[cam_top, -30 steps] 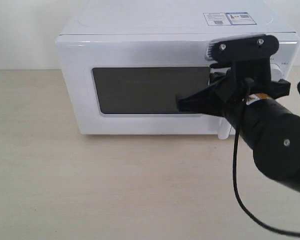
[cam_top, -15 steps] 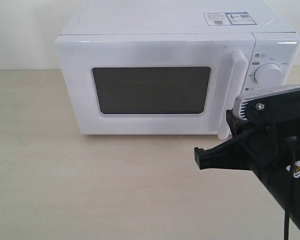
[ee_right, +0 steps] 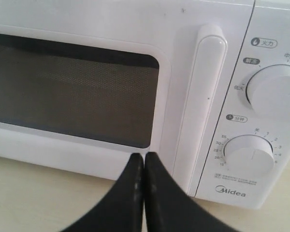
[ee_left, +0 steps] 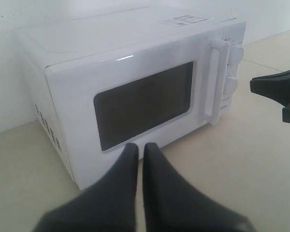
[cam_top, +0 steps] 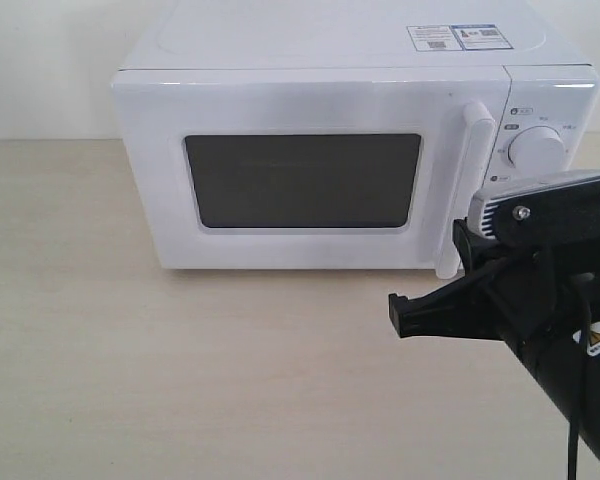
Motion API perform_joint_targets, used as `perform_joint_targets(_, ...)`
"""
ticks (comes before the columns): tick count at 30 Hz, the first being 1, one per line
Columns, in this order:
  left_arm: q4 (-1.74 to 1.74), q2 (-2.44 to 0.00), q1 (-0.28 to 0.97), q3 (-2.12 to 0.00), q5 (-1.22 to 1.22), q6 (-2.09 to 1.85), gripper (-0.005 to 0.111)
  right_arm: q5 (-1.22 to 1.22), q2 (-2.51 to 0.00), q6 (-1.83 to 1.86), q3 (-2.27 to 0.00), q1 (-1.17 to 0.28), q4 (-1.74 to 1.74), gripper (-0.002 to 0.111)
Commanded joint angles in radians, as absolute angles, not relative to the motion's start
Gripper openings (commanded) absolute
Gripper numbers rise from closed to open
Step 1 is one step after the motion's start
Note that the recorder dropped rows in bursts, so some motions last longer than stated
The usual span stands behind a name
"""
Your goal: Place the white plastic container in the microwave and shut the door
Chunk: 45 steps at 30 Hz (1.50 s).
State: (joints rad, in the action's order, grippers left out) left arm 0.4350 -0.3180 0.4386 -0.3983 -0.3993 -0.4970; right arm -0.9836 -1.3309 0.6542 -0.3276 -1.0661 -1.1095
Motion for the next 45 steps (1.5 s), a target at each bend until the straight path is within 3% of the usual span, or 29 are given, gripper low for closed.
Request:
perform_joint_targets(1,0.43,-0.315,0.44,-0.394,-0.403,-0.485,0.004,-0.998,-1.323,0.653,-0.321,-1.067,-1.112,0.0)
perform_joint_targets(8,0.43,-0.315,0.44,-0.394,-0.403,-0.485,0.004,-1.006,-1.275,0.708,-0.321,-1.067,-1.112,0.0)
perform_joint_targets(17,0.43,-0.315,0.44,-0.394,-0.403,-0.485,0.004,-1.032,-0.937,0.886,-0.321,-1.067,-1.271,0.0)
perform_joint_targets(26,0.43,-0.315,0.44,-0.394,-0.403,-0.485,0.004,-1.057,-0.82,1.06,-0.312,-1.047,-1.43,0.0)
perform_joint_targets(31,0.43,-0.315,0.44,-0.394,-0.403,-0.485,0.004,-0.81,-0.767,1.122,-0.312,-0.858,-1.433,0.0)
perform_joint_targets(39,0.43,-0.315,0.44,-0.394,-0.403,-0.485,0.004,-0.082,-0.506,1.408,-0.301,-0.272,-1.43,0.0)
perform_joint_targets(45,0.43,-0.315,0.44,-0.394,-0.403,-0.485,0.004,-0.027,-0.277,1.415,-0.209,-0.05,-1.43,0.0)
